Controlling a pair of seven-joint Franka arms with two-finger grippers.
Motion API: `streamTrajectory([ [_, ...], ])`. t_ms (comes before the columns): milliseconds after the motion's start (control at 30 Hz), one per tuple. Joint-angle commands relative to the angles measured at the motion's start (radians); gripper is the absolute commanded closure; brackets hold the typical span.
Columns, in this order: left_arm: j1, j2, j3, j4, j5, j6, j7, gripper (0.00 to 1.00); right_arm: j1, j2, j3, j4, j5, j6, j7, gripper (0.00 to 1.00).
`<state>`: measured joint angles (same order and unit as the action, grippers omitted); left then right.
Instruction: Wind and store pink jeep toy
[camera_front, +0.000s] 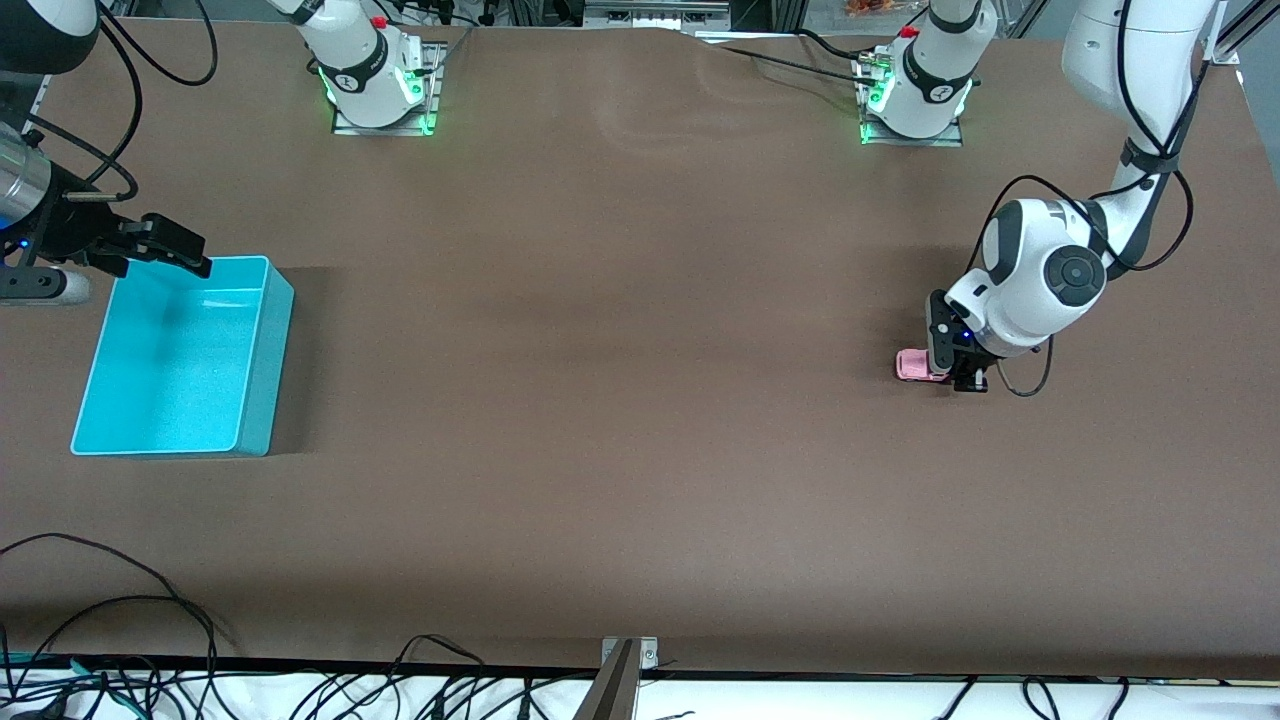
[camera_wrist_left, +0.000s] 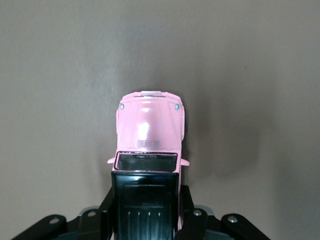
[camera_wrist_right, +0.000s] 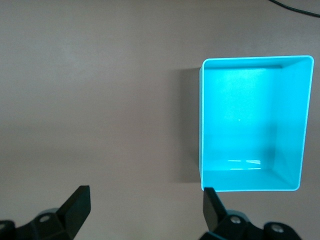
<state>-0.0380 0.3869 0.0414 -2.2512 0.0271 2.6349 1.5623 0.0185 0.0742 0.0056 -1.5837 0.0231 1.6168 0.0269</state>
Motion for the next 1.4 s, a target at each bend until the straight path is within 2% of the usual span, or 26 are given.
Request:
streamTrajectory([
  [0,0.035,0.095,0.015,0.019,0.014,0.036,0.021,1.0,0.0,-0.011,0.001,-0.013,0.008,0.015,0.01,0.0],
  [233,0.062,0.116,0.043,0.019,0.017,0.051,0.025,1.0,0.0,-0.011,0.001,-0.013,0.008,0.015,0.01,0.0],
  [433,0.108,0.139,0.051,0.039,0.013,0.074,0.146,1.0,0.0,-0.011,0.001,-0.015,0.008,0.017,0.01,0.0],
  [600,0.144,0.15,0.068,0.048,0.019,0.076,0.171,1.0,0.0,-0.011,0.001,-0.016,0.008,0.017,0.01,0.0],
  [800,0.165,0.164,0.136,0.05,0.004,0.077,0.289,1.0,0.0,-0.011,0.001,-0.016,0.008,0.017,0.01,0.0],
  [1300,0.185,0.179,0.143,0.067,-0.003,0.091,0.277,1.0,0.0,-0.011,0.001,-0.016,0.008,0.015,0.008,0.0],
  [1333,0.185,0.178,0.143,0.082,-0.009,0.091,0.275,0.99,0.0,-0.011,0.001,-0.016,0.008,0.015,0.008,0.0],
  [1367,0.181,0.176,0.143,0.094,-0.019,0.09,0.274,0.91,0.0,-0.011,0.001,-0.016,0.008,0.017,0.008,0.0],
])
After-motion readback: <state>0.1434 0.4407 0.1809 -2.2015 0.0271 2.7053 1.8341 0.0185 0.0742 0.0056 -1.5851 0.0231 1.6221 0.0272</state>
